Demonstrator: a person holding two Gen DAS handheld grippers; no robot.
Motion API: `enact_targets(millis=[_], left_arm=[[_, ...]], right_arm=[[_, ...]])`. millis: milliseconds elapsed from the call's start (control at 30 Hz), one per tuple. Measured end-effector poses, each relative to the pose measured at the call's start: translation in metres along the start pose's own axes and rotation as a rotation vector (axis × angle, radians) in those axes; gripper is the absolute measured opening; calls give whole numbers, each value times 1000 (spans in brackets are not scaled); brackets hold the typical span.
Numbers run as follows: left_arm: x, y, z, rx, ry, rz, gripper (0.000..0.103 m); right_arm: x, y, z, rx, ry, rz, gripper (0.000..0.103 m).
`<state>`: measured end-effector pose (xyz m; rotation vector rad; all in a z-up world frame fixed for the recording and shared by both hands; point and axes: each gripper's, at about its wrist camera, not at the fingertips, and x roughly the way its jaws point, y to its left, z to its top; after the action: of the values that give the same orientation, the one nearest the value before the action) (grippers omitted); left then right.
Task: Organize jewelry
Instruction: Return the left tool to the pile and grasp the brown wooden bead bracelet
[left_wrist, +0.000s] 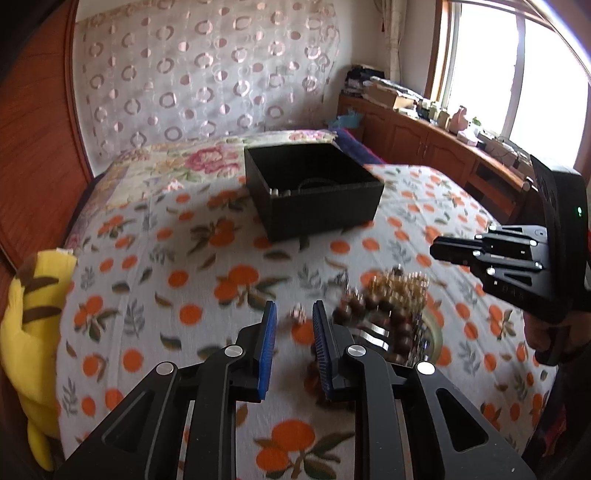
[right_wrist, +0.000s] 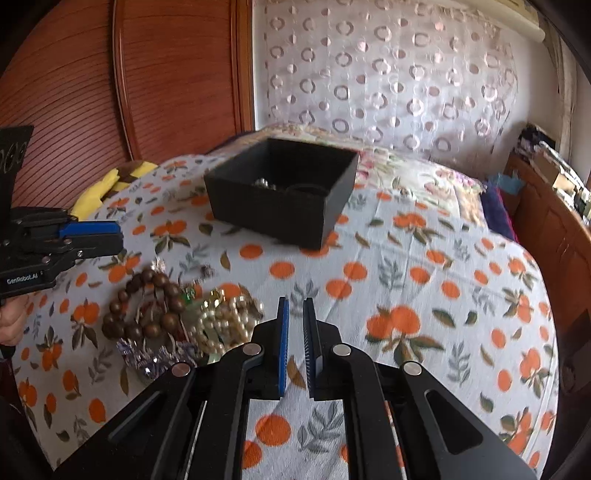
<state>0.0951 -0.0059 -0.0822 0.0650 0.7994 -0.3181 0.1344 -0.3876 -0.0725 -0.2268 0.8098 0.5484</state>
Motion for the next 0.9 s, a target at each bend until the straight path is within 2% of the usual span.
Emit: enact_targets(millis=[167,300,500,600,900], left_arm=[[4,5,-17,-13,29,-7,24],[7,4,-23,-13,38,-9,25],[10,2,-26,-11,39,-14,28],[10,2,-26,-8,40,-14,29],[13,-3,-20,0,43,-32,30]], right_arm=[[4,7,-7,-25,15,27,19],[5,17,-8,-53,22,62,20],[18,23,-5,-78,69,63,20],[25,23,-1,-86,89,50,28],[28,22,0,-83,85,50,29]])
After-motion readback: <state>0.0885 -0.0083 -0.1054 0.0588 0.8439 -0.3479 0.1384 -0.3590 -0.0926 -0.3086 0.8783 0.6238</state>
